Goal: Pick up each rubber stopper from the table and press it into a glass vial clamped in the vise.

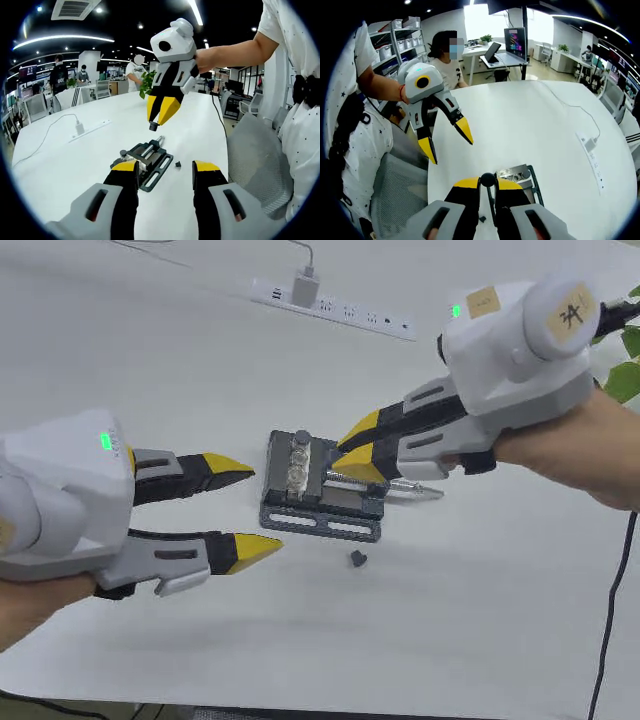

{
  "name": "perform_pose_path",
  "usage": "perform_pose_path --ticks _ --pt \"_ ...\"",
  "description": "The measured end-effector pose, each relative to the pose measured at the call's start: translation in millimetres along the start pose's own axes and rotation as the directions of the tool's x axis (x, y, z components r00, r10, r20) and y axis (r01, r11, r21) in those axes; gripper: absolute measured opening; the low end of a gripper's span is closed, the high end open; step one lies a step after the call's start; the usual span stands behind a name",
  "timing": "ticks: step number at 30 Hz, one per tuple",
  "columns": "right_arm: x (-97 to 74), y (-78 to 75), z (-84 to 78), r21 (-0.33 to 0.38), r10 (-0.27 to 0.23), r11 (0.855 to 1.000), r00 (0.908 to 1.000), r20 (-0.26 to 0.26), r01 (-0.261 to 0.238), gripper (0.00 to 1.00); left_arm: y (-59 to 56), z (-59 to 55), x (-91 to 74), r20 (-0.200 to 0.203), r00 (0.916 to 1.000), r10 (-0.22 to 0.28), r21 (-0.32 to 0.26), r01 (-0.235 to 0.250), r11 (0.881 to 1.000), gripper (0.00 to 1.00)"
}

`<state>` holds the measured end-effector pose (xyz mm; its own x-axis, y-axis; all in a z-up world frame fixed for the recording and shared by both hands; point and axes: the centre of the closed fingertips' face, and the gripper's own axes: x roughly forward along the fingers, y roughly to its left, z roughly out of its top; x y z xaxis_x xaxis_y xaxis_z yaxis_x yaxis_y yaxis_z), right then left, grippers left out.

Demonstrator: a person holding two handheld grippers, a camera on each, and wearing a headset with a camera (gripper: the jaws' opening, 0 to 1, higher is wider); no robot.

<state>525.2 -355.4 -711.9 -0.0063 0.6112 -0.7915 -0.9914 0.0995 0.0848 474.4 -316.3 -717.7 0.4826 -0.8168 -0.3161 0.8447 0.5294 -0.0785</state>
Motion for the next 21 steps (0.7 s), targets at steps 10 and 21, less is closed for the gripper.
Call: perform_pose_path --ticks 10,21 --pt "20.2 -26.2 -3.0 0.007 -0.024 1.000 0.9967 -0.078 0.025 0.06 7.3 -7.1 -2.5 -0.001 0.9999 0.015 0.005 -0.015 1.000 0.50" --pt "47.5 -40.6 -14.8 0.013 -0.031 0.999 0.9878 -0.153 0.033 0.06 10.2 -13.5 -1.8 0.002 0.9999 0.015 0.014 -0.015 1.000 0.56"
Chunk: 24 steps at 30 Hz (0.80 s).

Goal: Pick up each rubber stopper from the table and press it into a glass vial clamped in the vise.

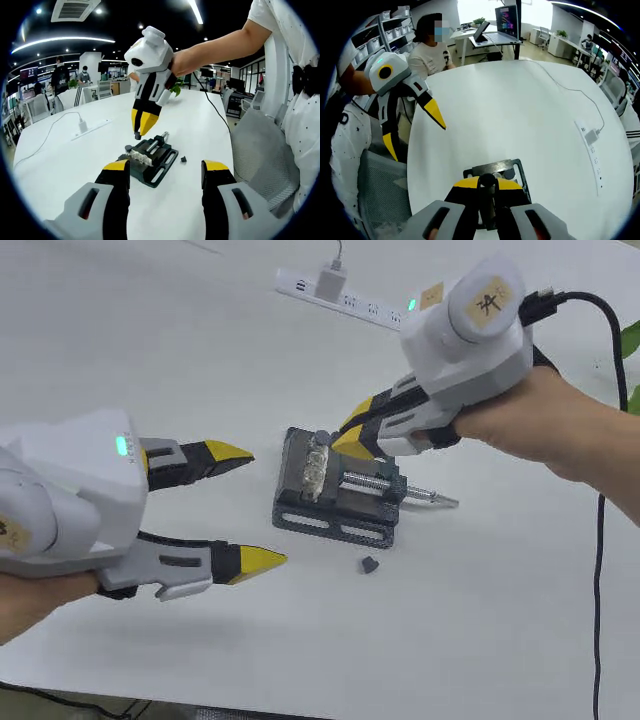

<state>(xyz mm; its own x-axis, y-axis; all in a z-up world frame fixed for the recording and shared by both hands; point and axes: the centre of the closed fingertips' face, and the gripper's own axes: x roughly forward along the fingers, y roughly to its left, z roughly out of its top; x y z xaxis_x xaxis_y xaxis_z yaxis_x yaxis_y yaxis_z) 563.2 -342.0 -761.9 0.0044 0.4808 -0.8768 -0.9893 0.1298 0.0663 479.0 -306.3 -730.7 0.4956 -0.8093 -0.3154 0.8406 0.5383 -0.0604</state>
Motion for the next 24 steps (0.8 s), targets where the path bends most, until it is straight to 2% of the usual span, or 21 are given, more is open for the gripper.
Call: perform_pose_path --ticks 6,14,24 --pt "14.5 -9.9 -5.5 0.003 -0.008 1.000 0.9994 -0.034 0.008 0.06 3.6 -3.4 0.8 0.005 1.0000 -0.003 -0.006 0.003 1.000 0.61" --pt "28.7 -15.9 -12.5 -0.005 -0.011 1.000 0.9973 -0.073 0.010 0.06 7.4 -9.6 2.2 0.003 0.9999 -0.011 -0.023 0.011 1.000 0.69" --pt "35.3 -19.6 -17.6 -0.006 -0.015 1.000 0.9958 -0.090 0.014 0.06 6.6 -13.9 2.1 0.006 0.9998 -0.019 -0.035 0.019 0.999 0.68"
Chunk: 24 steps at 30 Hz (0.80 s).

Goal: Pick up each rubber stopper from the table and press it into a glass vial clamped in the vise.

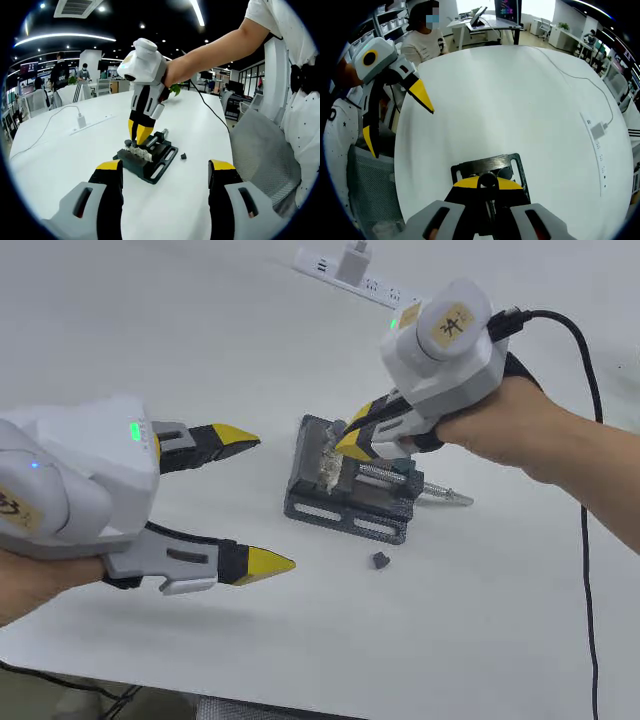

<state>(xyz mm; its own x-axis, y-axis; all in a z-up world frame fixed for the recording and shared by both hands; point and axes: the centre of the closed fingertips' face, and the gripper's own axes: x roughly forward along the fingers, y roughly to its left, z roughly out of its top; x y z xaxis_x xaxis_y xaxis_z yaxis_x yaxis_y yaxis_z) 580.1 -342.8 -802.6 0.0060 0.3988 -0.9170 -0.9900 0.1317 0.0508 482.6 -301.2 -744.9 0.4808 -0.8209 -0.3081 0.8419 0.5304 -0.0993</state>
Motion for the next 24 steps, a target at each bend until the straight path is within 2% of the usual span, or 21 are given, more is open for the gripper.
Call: perform_pose_path --ticks 24 --pt "4.8 1.2 -3.4 -0.054 -0.008 0.999 0.9986 -0.053 0.005 0.06 1.2 -0.1 -0.8 0.017 0.9998 0.003 -0.015 -0.003 1.000 0.68"
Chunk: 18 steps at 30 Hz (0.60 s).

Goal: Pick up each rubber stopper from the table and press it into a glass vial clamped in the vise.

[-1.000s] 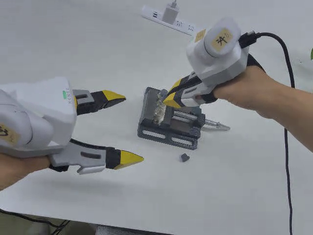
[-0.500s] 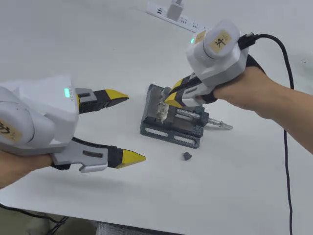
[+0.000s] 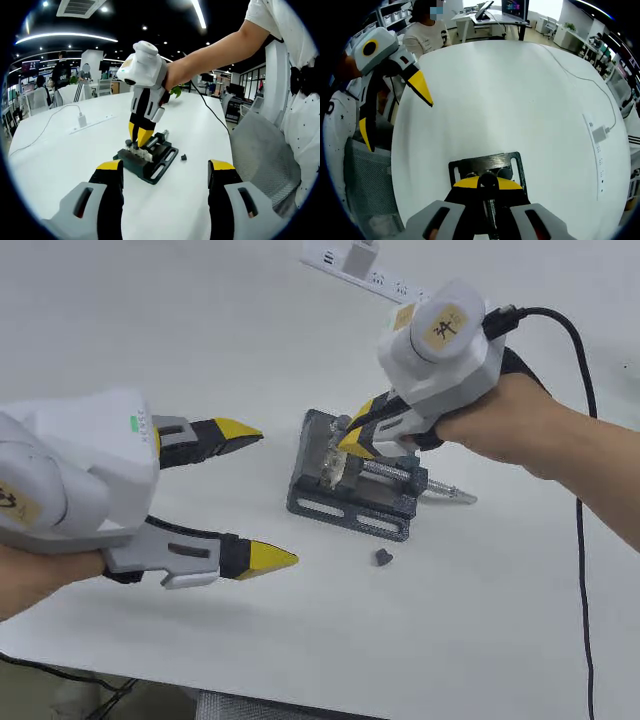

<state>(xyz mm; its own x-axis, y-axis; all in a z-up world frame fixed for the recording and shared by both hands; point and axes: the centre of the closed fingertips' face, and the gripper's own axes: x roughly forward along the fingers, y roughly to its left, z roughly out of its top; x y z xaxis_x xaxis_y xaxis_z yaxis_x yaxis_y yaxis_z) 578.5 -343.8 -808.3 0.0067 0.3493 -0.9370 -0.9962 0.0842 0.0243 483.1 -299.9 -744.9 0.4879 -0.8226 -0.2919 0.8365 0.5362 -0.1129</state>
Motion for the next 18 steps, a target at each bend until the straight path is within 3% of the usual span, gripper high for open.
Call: perform_pose_path --ticks 18 --pt "-1.0 2.3 1.1 -0.031 0.001 1.000 0.9976 -0.069 -0.003 0.06 1.6 2.1 0.6 0.005 1.0000 0.001 -0.003 -0.001 1.000 0.67"
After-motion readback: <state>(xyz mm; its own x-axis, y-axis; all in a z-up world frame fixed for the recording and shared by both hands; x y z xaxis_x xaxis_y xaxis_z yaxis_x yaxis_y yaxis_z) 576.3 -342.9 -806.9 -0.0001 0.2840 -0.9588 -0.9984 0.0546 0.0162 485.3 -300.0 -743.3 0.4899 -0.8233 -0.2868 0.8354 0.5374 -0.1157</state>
